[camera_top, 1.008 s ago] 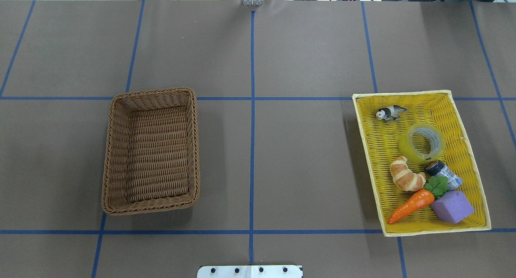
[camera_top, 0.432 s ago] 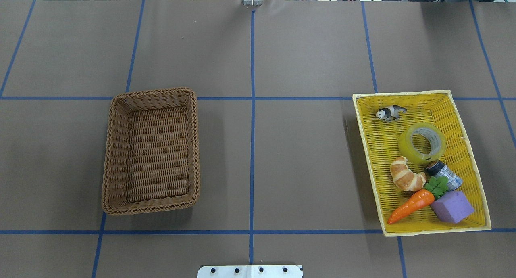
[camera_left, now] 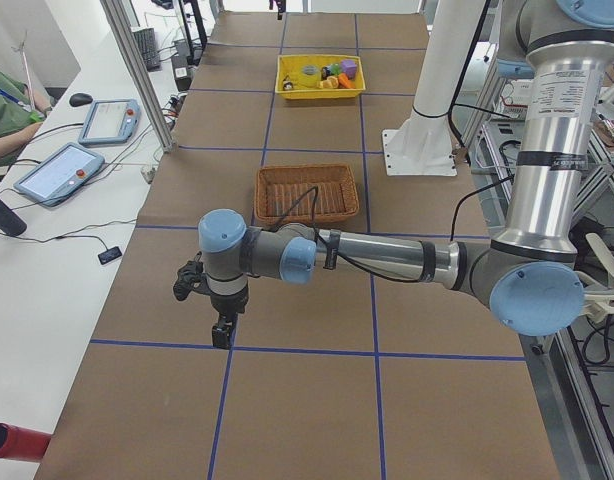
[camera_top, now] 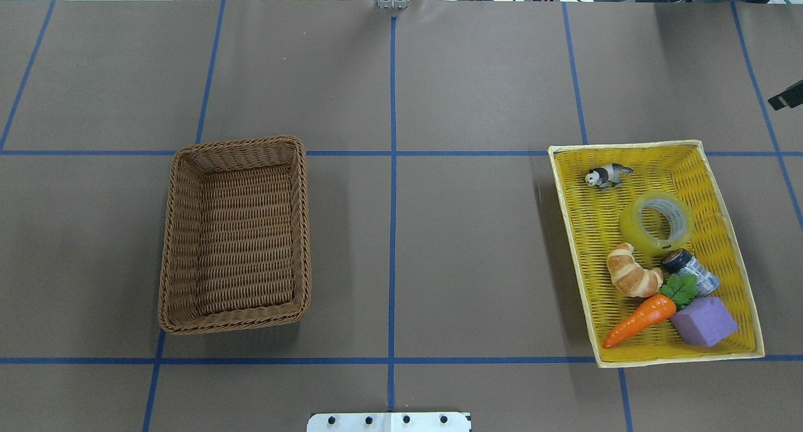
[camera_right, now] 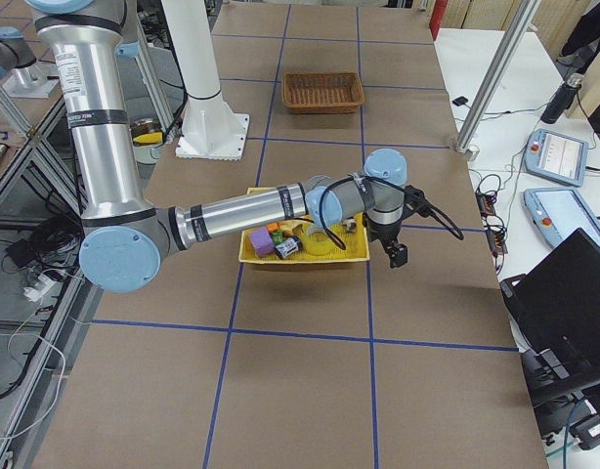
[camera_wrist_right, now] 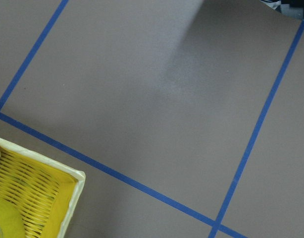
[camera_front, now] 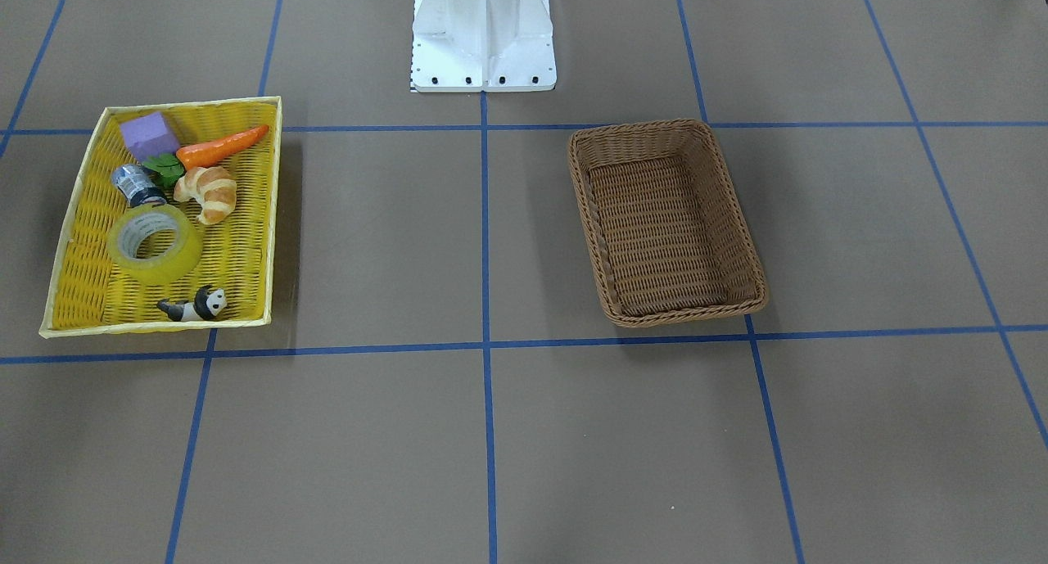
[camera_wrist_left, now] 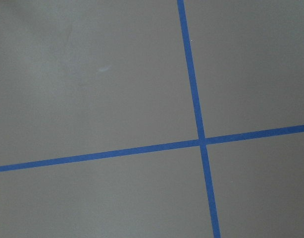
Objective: Move tape to another basket
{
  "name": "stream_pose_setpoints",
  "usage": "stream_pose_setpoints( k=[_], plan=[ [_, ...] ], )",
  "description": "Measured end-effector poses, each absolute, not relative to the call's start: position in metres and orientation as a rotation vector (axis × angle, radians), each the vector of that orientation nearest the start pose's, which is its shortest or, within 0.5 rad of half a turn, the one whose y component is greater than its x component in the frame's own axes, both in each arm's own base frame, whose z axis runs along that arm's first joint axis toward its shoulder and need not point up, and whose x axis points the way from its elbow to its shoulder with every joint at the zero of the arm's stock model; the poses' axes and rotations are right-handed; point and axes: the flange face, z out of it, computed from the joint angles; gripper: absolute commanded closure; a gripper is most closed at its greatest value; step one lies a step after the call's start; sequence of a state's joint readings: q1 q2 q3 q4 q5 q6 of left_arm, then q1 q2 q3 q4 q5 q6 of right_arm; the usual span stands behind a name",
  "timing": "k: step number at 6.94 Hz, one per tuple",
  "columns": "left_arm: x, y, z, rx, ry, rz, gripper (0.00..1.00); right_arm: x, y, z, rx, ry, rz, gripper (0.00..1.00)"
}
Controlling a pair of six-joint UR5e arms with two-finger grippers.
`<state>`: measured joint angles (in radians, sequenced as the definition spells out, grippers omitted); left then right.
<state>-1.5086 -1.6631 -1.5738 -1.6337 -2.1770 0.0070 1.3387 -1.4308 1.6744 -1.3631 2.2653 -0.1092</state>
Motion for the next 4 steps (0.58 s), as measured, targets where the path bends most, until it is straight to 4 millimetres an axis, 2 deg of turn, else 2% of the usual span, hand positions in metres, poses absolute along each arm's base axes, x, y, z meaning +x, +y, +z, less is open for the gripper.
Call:
stream_pose_setpoints(
  k=[2, 4],
  plan=[
    [-0.042, -0.545, 0.613, 0.137, 0.610, 0.116, 0.02, -0.126, -0.545, 0.518, 0.386, -0.813, -0.588, 0.00],
    [-0.041, -0.545, 0.615, 0.134, 0.610, 0.117, 0.02, -0.162, -0.530, 0.520, 0.347, -0.896, -0.660, 0.00]
  ],
)
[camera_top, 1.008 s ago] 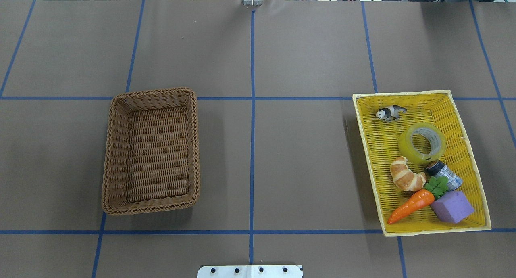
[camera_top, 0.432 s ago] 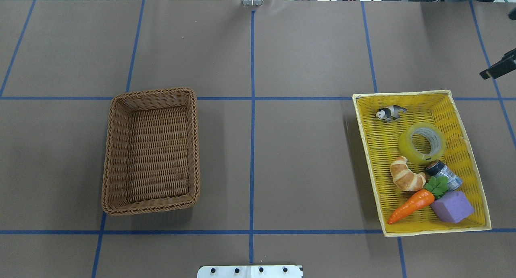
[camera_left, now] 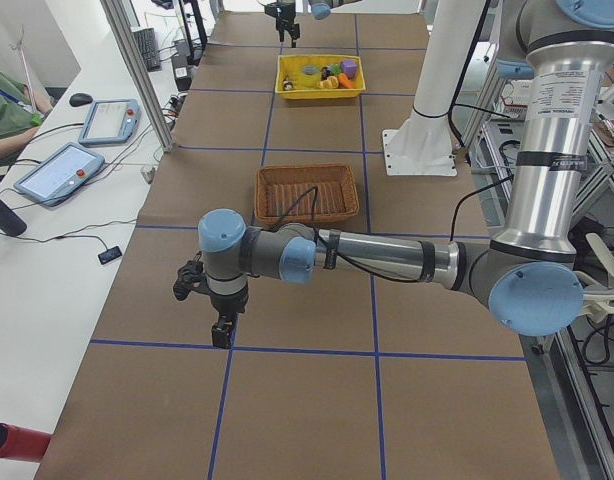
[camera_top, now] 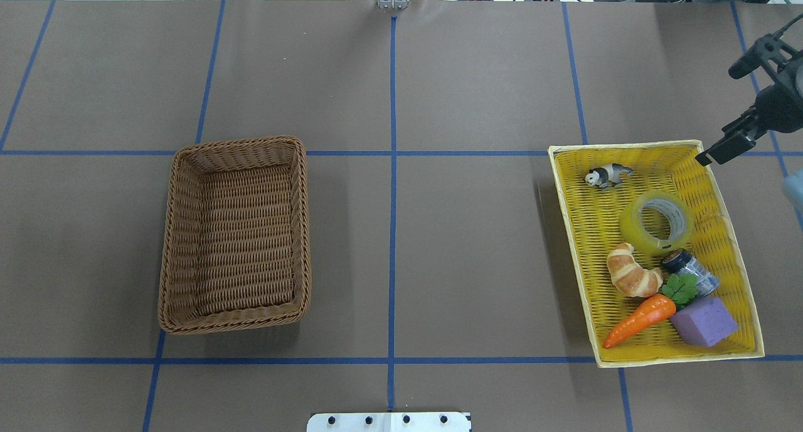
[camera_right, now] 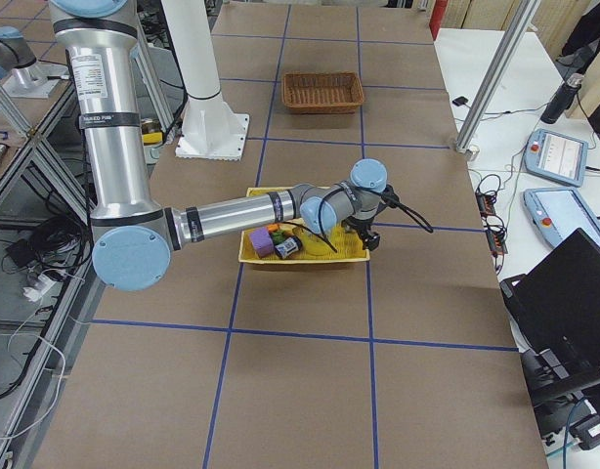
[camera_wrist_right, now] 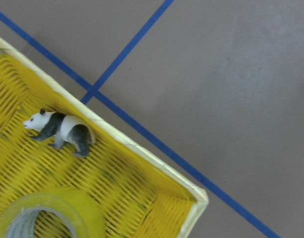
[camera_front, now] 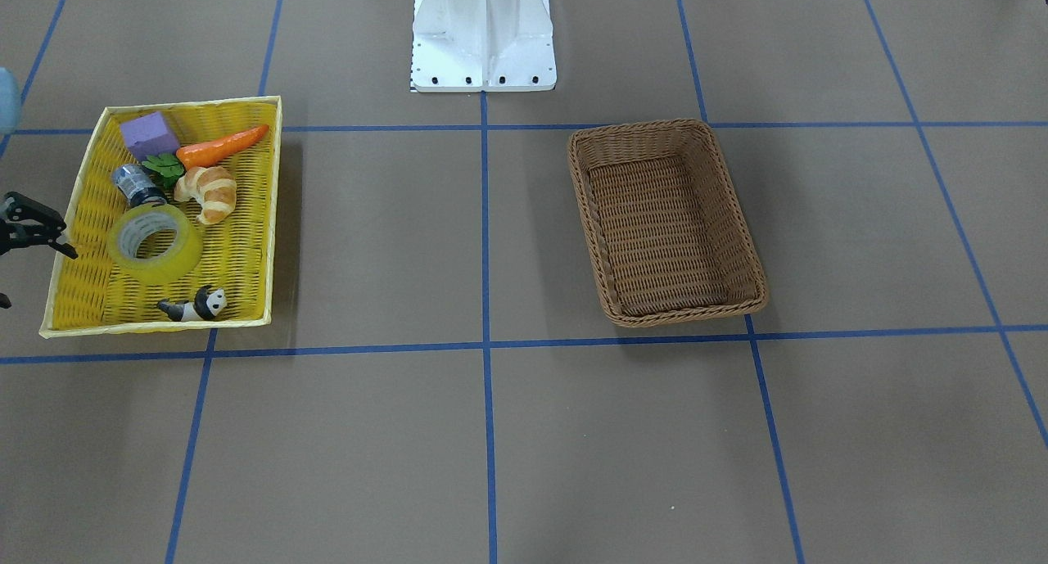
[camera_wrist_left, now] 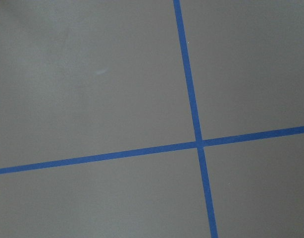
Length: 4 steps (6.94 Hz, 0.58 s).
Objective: Move tape to another basket
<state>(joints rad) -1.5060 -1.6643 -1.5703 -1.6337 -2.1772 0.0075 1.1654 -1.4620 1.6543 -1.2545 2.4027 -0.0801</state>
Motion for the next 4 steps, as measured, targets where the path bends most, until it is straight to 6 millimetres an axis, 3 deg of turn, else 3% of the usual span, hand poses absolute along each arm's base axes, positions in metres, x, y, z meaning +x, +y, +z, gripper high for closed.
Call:
stream_pose_setpoints(
  k=[4],
  plan=[
    [-0.041, -0.545, 0.616, 0.131, 0.610, 0.119, 0.02, -0.219, -0.509, 0.538, 0.261, -0.909, -0.741, 0.00]
  ],
)
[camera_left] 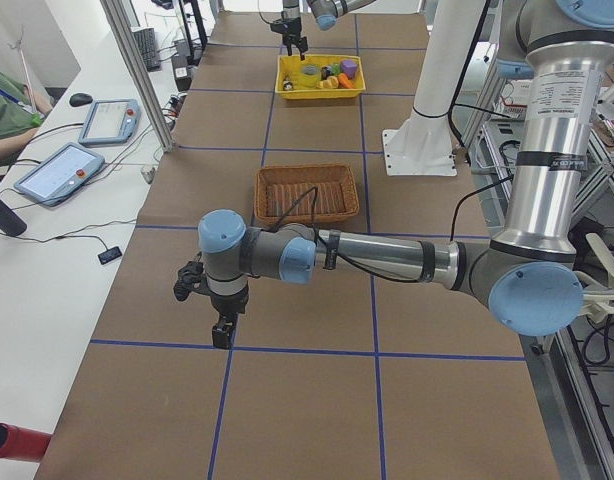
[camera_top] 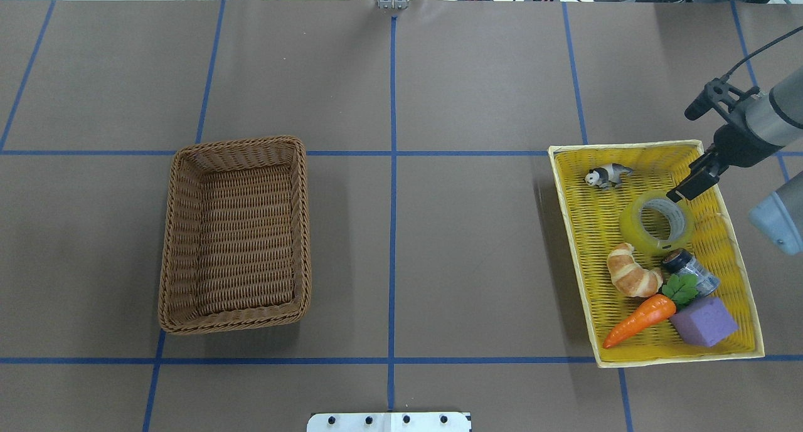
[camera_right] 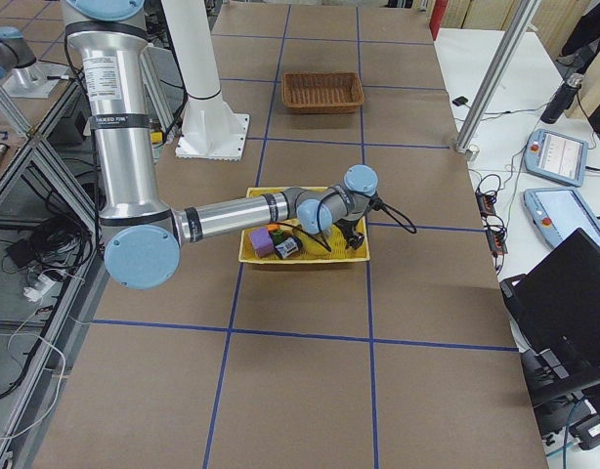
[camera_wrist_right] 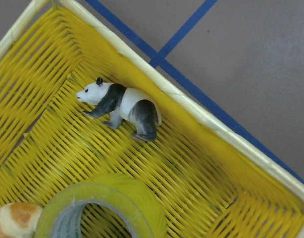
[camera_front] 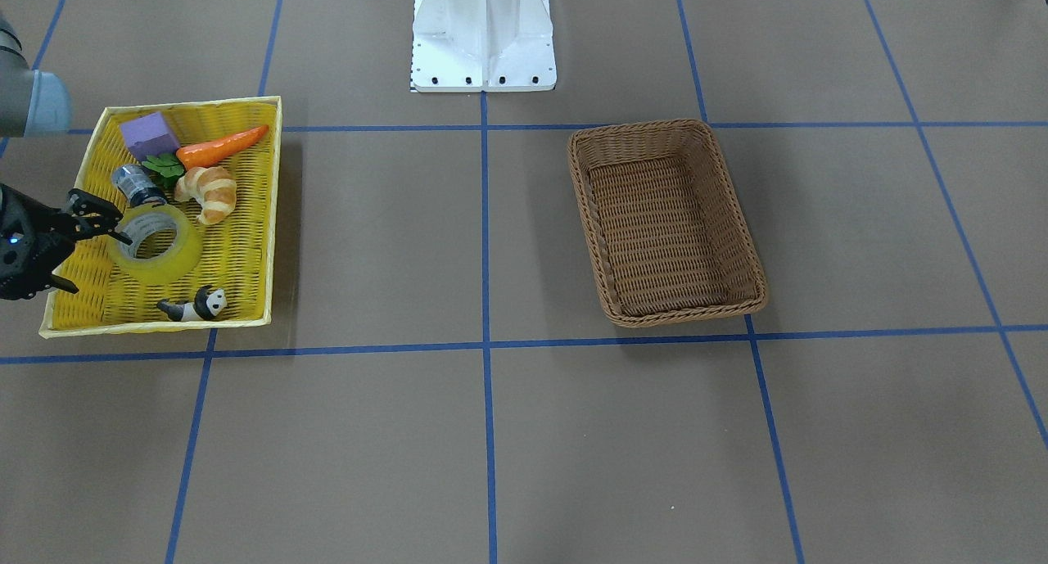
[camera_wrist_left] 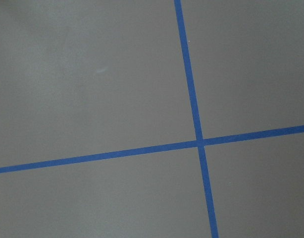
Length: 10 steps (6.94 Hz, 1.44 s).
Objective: Move tape to another basket
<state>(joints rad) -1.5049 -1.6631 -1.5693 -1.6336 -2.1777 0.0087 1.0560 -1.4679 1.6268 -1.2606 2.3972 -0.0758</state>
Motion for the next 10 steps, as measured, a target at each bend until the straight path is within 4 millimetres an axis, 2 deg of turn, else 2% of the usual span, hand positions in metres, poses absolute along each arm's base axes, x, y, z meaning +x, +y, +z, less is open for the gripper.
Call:
stream_pose_setpoints(
  k=[2, 3, 4, 5, 8, 10],
  plan=[
    [-0.040, -0.544, 0.618, 0.127, 0.610, 0.120, 0.02, -0.231, -0.505, 0.553, 0.229, -0.890, -0.752, 0.02],
    [-0.039, -0.544, 0.621, 0.121, 0.610, 0.121, 0.02, -0.236, -0.503, 0.559, 0.216, -0.884, -0.757, 0.32],
    [-0.038, -0.544, 0.624, 0.118, 0.611, 0.123, 0.02, -0.240, -0.502, 0.562, 0.210, -0.877, -0.761, 0.94],
    [-0.037, -0.544, 0.628, 0.120, 0.611, 0.124, 0.02, -0.243, -0.501, 0.564, 0.210, -0.858, -0.764, 1.00],
    [-0.034, -0.546, 0.635, 0.126, 0.611, 0.131, 0.02, -0.242, -0.503, 0.563, 0.225, -0.825, -0.764, 1.00],
    [-0.033, -0.546, 0.635, 0.126, 0.611, 0.132, 0.02, -0.240, -0.503, 0.554, 0.238, -0.840, -0.766, 1.00]
  ],
)
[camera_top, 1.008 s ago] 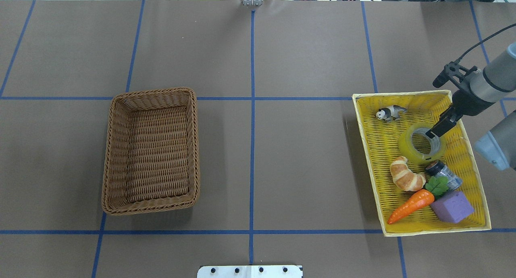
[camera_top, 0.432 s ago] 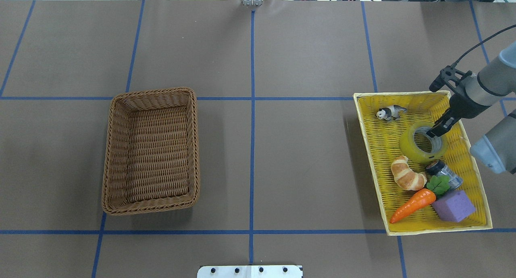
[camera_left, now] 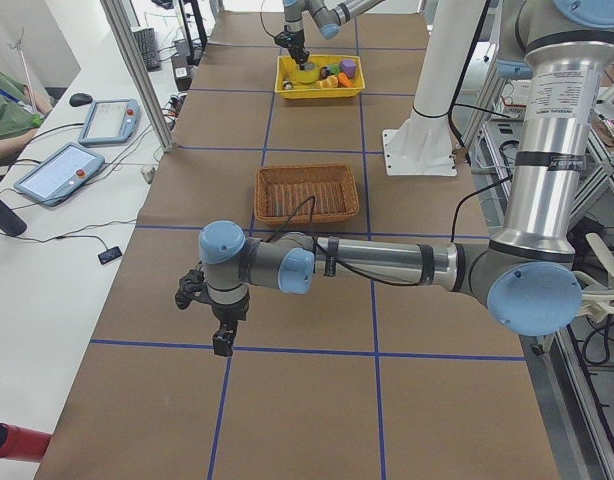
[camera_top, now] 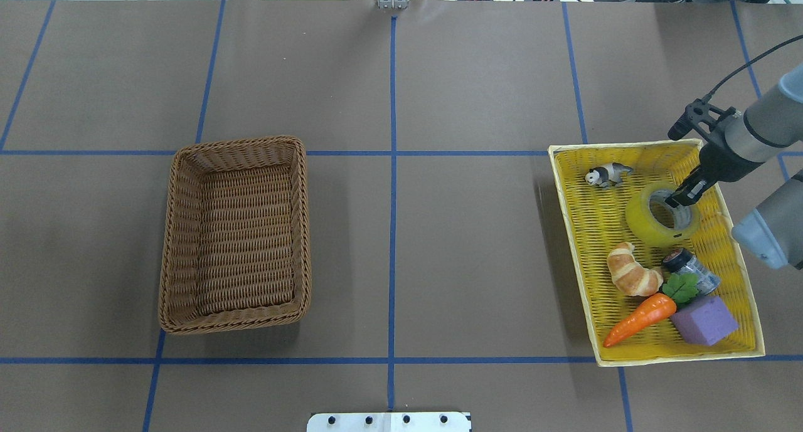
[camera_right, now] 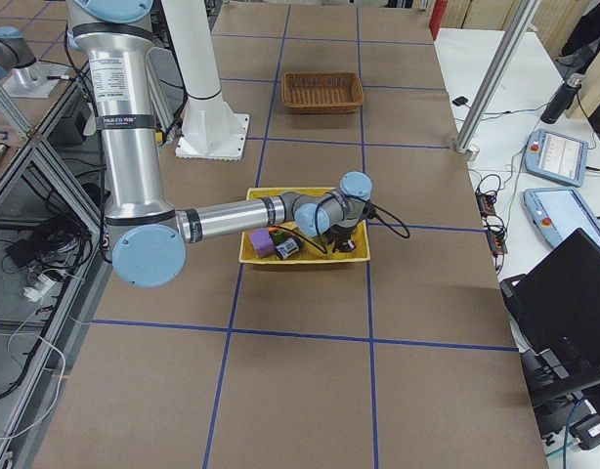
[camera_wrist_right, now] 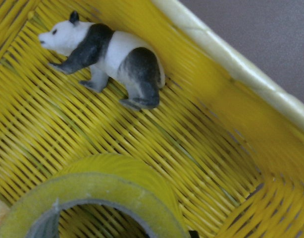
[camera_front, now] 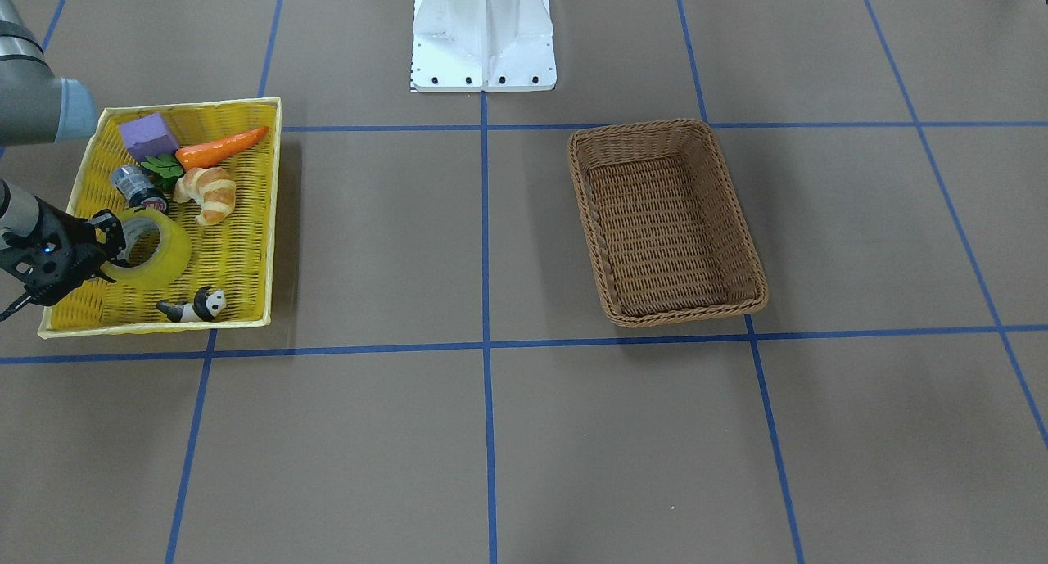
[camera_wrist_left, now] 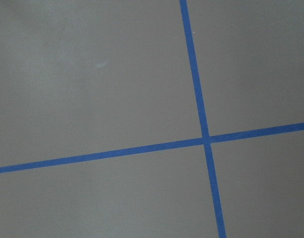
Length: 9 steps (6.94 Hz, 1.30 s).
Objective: Move tape to another basket
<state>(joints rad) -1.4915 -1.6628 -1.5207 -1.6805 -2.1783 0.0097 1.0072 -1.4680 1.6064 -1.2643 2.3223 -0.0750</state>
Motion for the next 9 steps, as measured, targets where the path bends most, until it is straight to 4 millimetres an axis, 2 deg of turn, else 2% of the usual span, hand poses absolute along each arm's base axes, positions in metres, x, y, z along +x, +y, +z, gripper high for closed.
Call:
stream_pose_setpoints(
  k=[2, 4, 5, 6, 7, 9],
  plan=[
    [-0.033, -0.546, 0.635, 0.127, 0.612, 0.133, 0.02, -0.227, -0.506, 0.536, 0.253, -0.914, -0.753, 1.00],
    [-0.032, -0.553, 0.625, 0.146, 0.612, 0.142, 0.02, -0.198, -0.513, 0.501, 0.305, -0.996, -0.714, 1.00],
    [-0.027, -0.558, 0.613, 0.164, 0.614, 0.159, 0.02, -0.187, -0.514, 0.470, 0.330, -1.019, -0.655, 1.00],
    [-0.014, -0.565, 0.602, 0.180, 0.615, 0.186, 0.02, -0.183, -0.516, 0.429, 0.352, -1.044, -0.585, 1.00],
    [-0.001, -0.572, 0.588, 0.213, 0.619, 0.215, 0.02, -0.185, -0.524, 0.378, 0.375, -1.077, -0.509, 1.00],
    [0.007, -0.581, 0.564, 0.352, 0.646, 0.187, 0.02, -0.194, -0.544, 0.282, 0.396, -1.158, -0.362, 1.00]
  ],
)
